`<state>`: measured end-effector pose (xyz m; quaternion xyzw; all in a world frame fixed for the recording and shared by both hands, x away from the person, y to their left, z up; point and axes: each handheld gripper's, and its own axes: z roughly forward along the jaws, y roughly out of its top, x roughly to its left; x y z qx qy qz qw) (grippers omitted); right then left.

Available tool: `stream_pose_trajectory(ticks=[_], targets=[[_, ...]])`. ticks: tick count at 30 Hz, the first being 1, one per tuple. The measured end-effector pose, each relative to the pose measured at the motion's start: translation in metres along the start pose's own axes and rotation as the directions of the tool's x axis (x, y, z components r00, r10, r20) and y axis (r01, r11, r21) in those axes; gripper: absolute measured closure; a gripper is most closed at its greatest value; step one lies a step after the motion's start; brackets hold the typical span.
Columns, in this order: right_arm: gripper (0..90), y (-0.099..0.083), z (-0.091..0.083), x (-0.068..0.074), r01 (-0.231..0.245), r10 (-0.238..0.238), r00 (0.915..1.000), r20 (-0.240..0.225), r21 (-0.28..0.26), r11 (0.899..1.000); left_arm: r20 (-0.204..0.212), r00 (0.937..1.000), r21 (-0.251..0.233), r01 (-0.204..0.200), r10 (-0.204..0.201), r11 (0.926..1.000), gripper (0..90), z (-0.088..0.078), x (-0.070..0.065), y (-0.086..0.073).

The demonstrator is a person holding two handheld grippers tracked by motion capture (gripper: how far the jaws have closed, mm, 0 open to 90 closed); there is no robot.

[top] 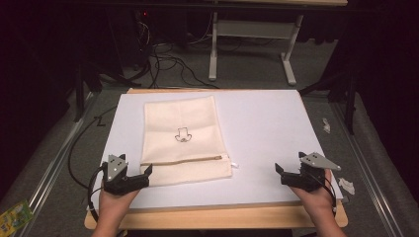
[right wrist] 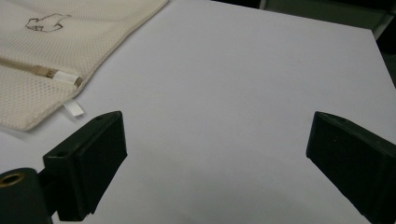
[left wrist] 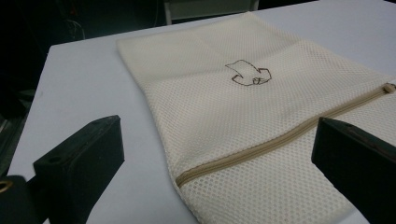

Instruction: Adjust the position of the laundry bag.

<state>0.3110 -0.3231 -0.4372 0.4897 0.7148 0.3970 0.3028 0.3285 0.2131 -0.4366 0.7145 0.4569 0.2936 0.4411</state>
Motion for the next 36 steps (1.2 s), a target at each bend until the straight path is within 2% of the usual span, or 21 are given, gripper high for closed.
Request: stream_pose_trajectory(ticks=[10,12,14,15,16,17,19,21,22,23,24,25,26,27,28,30,31,32,33,34,36], targets=[[5.6,-0.005,-0.003,-0.015,-0.061,0.061,0.9981,0.012,0.000,0.998,-0.009,0.9998,0.036,0.018,-0.018,0.9992,1.4,0.004,0.003,-0.001],[5.7,-0.005,-0.003,-0.015,-0.065,0.065,0.9978,0.013,0.002,0.998,0.008,0.9992,0.061,0.039,-0.039,0.9974,3.2,0.006,0.004,-0.001],[6.3,-0.006,-0.001,-0.016,-0.064,0.064,0.9979,0.008,0.009,0.998,0.043,0.9965,0.111,0.067,-0.072,0.9916,16.6,0.010,0.006,-0.004],[6.4,-0.006,0.000,-0.016,-0.065,0.065,0.9979,0.007,0.011,0.998,0.063,0.9951,0.191,0.063,-0.076,0.9796,16.9,0.018,0.006,-0.009],[6.6,-0.006,0.000,-0.016,-0.063,0.063,0.9980,0.003,0.013,0.998,0.063,0.9951,0.191,0.063,-0.076,0.9796,18.9,0.018,0.006,-0.009],[6.6,-0.006,0.000,-0.016,-0.063,0.063,0.9980,0.003,0.013,0.998,0.074,0.9945,0.226,0.055,-0.074,0.9726,18.9,0.022,0.006,-0.012],[7.0,-0.007,0.001,-0.014,-0.066,0.066,0.9978,-0.002,0.019,0.998,0.083,0.9926,0.273,0.062,-0.088,0.9599,27.5,0.029,0.005,-0.017],[7.9,-0.006,0.002,-0.012,-0.057,0.057,0.9983,-0.011,0.024,0.998,0.092,0.9908,0.291,0.068,-0.099,0.9543,38.3,0.032,0.005,-0.017],[7.9,-0.006,0.002,-0.012,-0.057,0.057,0.9983,-0.011,0.024,0.998,0.100,0.9902,0.294,0.063,-0.097,0.9536,38.3,0.033,0.004,-0.017],[8.9,-0.006,0.003,-0.011,-0.062,0.063,0.9978,-0.022,0.025,0.998,0.125,0.9886,0.307,0.041,-0.083,0.9508,45.9,0.035,0.000,-0.018],[8.9,-0.006,0.003,-0.011,-0.062,0.063,0.9978,-0.022,0.025,0.998,0.125,0.9886,0.307,0.041,-0.083,0.9508,51.2,0.035,0.000,-0.018],[9.4,-0.006,0.003,-0.011,-0.064,0.065,0.9975,-0.029,0.025,0.998,0.138,0.9884,0.324,0.015,-0.063,0.9459,51.2,0.036,-0.003,-0.020],[9.7,-0.006,0.004,-0.010,-0.065,0.066,0.9972,-0.033,0.028,0.997,0.147,0.9882,0.347,-0.012,-0.041,0.9380,56.5,0.038,-0.007,-0.021],[9.9,-0.006,0.004,-0.010,-0.063,0.064,0.9973,-0.037,0.028,0.998,0.142,0.9895,0.352,-0.026,-0.026,0.9355,60.2,0.039,-0.010,-0.022],[10.2,-0.006,0.004,-0.009,-0.061,0.062,0.9972,-0.041,0.028,0.998,0.131,0.9914,0.346,-0.043,-0.003,0.9371,61.5,0.038,-0.013,-0.023],[10.6,-0.006,0.004,-0.008,-0.060,0.061,0.9972,-0.044,0.031,0.998,0.129,0.9916,0.351,-0.046,0.001,0.9352,67.9,0.039,-0.015,-0.022],[10.9,-0.006,0.005,-0.007,-0.046,0.047,0.9977,-0.048,0.032,0.998,0.144,0.9896,0.349,-0.044,-0.006,0.9362,75.6,0.038,-0.016,-0.022],[10.9,-0.006,0.005,-0.007,-0.046,0.047,0.9977,-0.048,0.032,0.998,0.144,0.9896,0.349,-0.044,-0.006,0.9362,78.4,0.038,-0.016,-0.022],[11.2,-0.006,0.005,-0.006,-0.049,0.051,0.9974,-0.050,0.034,0.998,0.134,0.9909,0.349,-0.061,0.015,0.9350,78.4,0.038,-0.018,-0.022],[11.5,-0.006,0.005,-0.006,-0.046,0.048,0.9974,-0.053,0.037,0.998,0.135,0.9906,0.349,-0.071,0.025,0.9344,83.1,0.038,-0.018,-0.022],[11.9,-0.006,0.006,-0.005,-0.044,0.046,0.9973,-0.058,0.038,0.998,0.131,0.9910,0.347,-0.071,0.026,0.9352,87.3,0.038,-0.018,-0.022]])
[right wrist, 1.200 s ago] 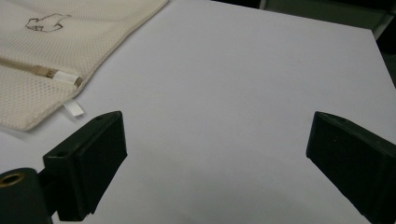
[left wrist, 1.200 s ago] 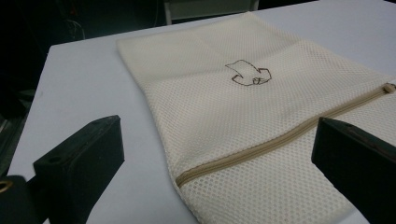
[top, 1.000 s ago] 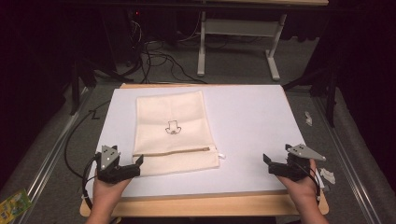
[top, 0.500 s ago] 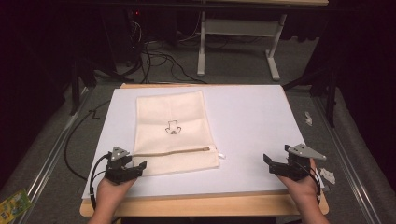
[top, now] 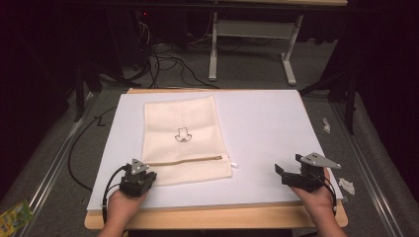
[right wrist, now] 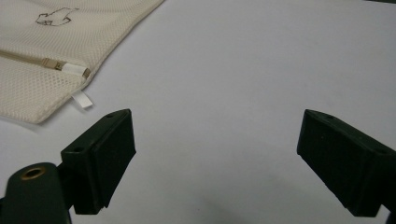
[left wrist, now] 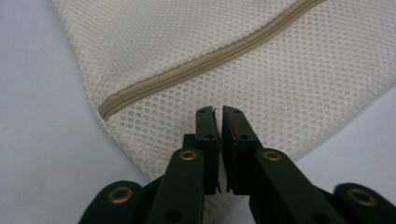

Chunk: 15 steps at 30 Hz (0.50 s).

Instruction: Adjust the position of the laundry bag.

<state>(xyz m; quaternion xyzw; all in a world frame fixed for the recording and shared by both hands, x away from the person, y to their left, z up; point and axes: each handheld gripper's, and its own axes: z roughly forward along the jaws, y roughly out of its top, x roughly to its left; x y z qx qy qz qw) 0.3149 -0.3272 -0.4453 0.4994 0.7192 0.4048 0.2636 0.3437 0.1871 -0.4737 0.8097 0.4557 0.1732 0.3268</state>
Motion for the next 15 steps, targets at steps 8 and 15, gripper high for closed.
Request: stream_pose_trajectory(ticks=[8,15], targets=[[13.4,-0.001,0.002,0.002,0.006,-0.006,1.0000,-0.007,0.013,1.000,-0.141,0.9814,-0.046,0.125,-0.131,0.9910,34.7,0.001,0.021,-0.005],[14.5,-0.001,0.004,0.004,0.015,-0.015,0.9998,-0.014,0.019,1.000,-0.085,0.9866,-0.055,0.135,-0.139,0.9893,48.0,0.001,0.021,-0.007]])
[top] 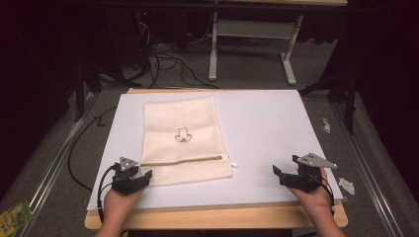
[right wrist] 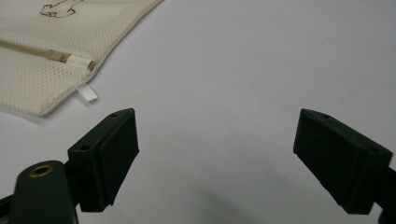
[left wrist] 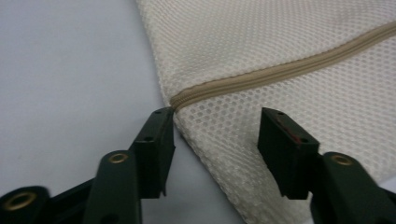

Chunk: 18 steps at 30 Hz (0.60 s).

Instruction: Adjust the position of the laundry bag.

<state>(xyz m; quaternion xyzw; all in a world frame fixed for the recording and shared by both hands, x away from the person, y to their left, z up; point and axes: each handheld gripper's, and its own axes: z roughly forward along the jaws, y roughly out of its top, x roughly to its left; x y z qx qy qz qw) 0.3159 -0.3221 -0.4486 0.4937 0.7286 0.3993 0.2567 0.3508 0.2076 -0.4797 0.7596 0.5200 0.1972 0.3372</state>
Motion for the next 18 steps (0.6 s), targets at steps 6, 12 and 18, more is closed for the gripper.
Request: stream_pose_trajectory(ticks=[6,12,18], targets=[[16.9,0.000,0.001,0.002,0.000,0.000,0.9999,-0.011,0.004,1.000,0.068,0.9969,0.023,-0.043,0.041,0.9988,78.5,-0.002,-0.009,0.001],[23.9,0.002,0.007,0.009,0.018,-0.018,0.9991,-0.039,0.003,1.000,0.157,0.9666,0.045,-0.212,0.203,0.9762,84.0,-0.003,-0.049,0.006],[28.1,0.007,0.032,0.020,0.028,-0.024,0.9953,-0.094,0.042,0.999,0.206,0.9477,0.041,-0.258,0.244,0.9654,84.2,-0.002,-0.066,0.006]])
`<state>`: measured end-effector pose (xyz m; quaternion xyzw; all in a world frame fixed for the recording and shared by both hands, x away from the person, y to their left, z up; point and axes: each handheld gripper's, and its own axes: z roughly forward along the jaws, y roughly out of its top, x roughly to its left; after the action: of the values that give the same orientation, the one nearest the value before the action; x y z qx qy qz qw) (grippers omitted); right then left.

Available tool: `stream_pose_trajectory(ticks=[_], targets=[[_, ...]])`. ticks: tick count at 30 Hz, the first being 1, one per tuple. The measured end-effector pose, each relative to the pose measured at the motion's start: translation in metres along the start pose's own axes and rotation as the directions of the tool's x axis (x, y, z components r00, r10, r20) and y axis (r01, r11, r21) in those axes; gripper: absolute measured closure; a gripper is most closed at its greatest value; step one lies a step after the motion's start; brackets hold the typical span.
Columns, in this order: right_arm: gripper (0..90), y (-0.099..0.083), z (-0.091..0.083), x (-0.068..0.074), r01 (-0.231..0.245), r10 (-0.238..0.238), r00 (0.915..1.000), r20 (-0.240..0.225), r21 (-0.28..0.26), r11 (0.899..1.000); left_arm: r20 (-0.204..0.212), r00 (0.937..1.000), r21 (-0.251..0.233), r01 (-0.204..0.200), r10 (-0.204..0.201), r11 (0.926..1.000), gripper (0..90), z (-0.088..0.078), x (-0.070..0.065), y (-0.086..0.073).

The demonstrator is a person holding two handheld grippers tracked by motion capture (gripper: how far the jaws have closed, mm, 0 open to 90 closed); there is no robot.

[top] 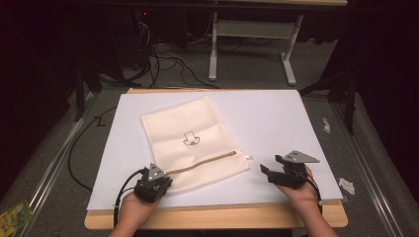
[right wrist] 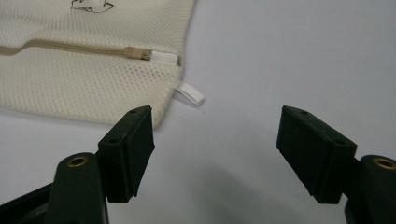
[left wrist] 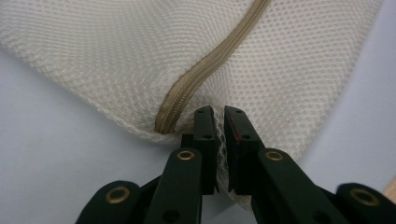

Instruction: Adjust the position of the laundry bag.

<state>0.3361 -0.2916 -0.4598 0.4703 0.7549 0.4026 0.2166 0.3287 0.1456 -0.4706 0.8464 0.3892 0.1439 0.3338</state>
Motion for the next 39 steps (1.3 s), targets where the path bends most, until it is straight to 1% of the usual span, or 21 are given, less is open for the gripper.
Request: stream_pose_trajectory(ticks=[1,4,5,7,10,12,15,16,17,18,19,20,21,22,27,29,30,33,34,37,39], targets=[[28.1,0.000,0.000,0.000,0.000,0.000,1.0000,0.000,0.000,1.000,0.009,1.0000,-0.001,0.003,-0.003,1.0000,84.2,0.000,-0.001,0.000],[31.5,0.011,0.021,0.009,-0.005,0.006,0.9997,-0.024,0.037,0.999,0.021,0.9998,-0.007,-0.003,0.003,1.0000,84.0,0.001,-0.004,0.000],[31.5,0.011,0.021,0.009,-0.005,0.006,0.9997,-0.024,0.037,0.999,0.026,0.9996,-0.008,-0.008,0.008,0.9999,84.0,0.001,-0.005,0.000],[34.8,0.017,0.033,0.016,-0.014,0.017,0.9987,-0.048,0.048,0.999,0.024,0.9996,-0.008,-0.016,0.017,0.9998,83.9,0.002,-0.007,0.001],[38.1,0.025,0.047,0.024,0.001,0.002,0.9993,-0.038,0.071,0.997,0.024,0.9993,-0.010,-0.030,0.030,0.9995,83.8,0.002,-0.010,0.001],[40.2,0.029,0.057,0.027,-0.011,0.014,0.9994,-0.031,0.079,0.997,0.022,0.9991,-0.011,-0.036,0.037,0.9993,83.8,0.002,-0.010,0.001],[44.0,0.032,0.070,0.025,-0.029,0.031,0.9993,-0.020,0.119,0.992,0.021,0.9990,-0.012,-0.040,0.040,0.9991,83.7,0.002,-0.010,0.001],[54.5,0.032,0.075,0.023,-0.024,0.028,0.9992,-0.030,0.145,0.989,0.022,0.9990,-0.013,-0.040,0.040,0.9991,83.7,0.002,-0.010,0.001],[54.5,0.032,0.075,0.023,-0.024,0.028,0.9992,-0.030,0.145,0.989,0.021,0.9989,-0.013,-0.042,0.042,0.9990,83.7,0.002,-0.010,0.001],[68.3,0.030,0.076,0.027,0.020,-0.017,0.9997,-0.020,0.151,0.988,0.022,0.9989,-0.016,-0.041,0.041,0.9991,83.7,0.002,-0.010,0.001],[68.3,0.030,0.076,0.027,0.020,-0.017,0.9997,-0.020,0.151,0.988,0.020,0.9989,-0.014,-0.042,0.042,0.9990,83.7,0.002,-0.010,0.001],[73.5,0.031,0.075,0.029,0.043,-0.040,0.9990,-0.021,0.157,0.987,0.020,0.9989,-0.016,-0.042,0.042,0.9990,83.7,0.002,-0.010,0.001],[83.7,0.031,0.074,0.031,0.048,-0.046,0.9988,-0.019,0.161,0.986,0.019,0.9990,-0.015,-0.041,0.042,0.9990,83.7,0.002,-0.010,0.001],[86.8,0.030,0.072,0.032,0.056,-0.053,0.9983,-0.024,0.161,0.985,0.017,0.9989,-0.015,-0.042,0.043,0.9990,83.7,0.002,-0.011,0.001],[88.0,0.025,0.064,0.031,0.057,-0.052,0.9979,-0.040,0.158,0.986,-0.003,0.9984,-0.022,-0.057,0.057,0.9981,83.8,0.003,-0.013,0.004],[87.9,0.021,0.053,0.030,0.081,-0.077,0.9966,-0.030,0.164,0.983,-0.002,0.9986,-0.029,-0.052,0.052,0.9982,83.8,0.005,-0.014,0.007],[87.9,0.021,0.053,0.030,0.081,-0.077,0.9966,-0.030,0.164,0.983,0.001,0.9986,-0.032,-0.053,0.053,0.9981,83.8,0.007,-0.015,0.009],[87.6,0.010,0.032,0.026,0.100,-0.097,0.9949,-0.027,0.178,0.979,0.014,0.9973,-0.033,-0.072,0.072,0.9969,83.8,0.015,-0.021,0.016],[87.6,0.010,0.032,0.026,0.100,-0.097,0.9949,-0.027,0.178,0.979,0.014,0.9973,-0.033,-0.072,0.072,0.9969,83.7,0.015,-0.021,0.016],[87.3,0.000,0.014,0.021,0.084,-0.080,0.9964,-0.029,0.184,0.979,0.033,0.9958,-0.038,-0.084,0.085,0.9958,83.4,0.020,-0.028,0.019],[87.1,-0.008,0.002,0.019,0.089,-0.085,0.9960,-0.027,0.193,0.977,0.043,0.9943,-0.039,-0.096,0.098,0.9946,83.2,0.021,-0.032,0.021]])
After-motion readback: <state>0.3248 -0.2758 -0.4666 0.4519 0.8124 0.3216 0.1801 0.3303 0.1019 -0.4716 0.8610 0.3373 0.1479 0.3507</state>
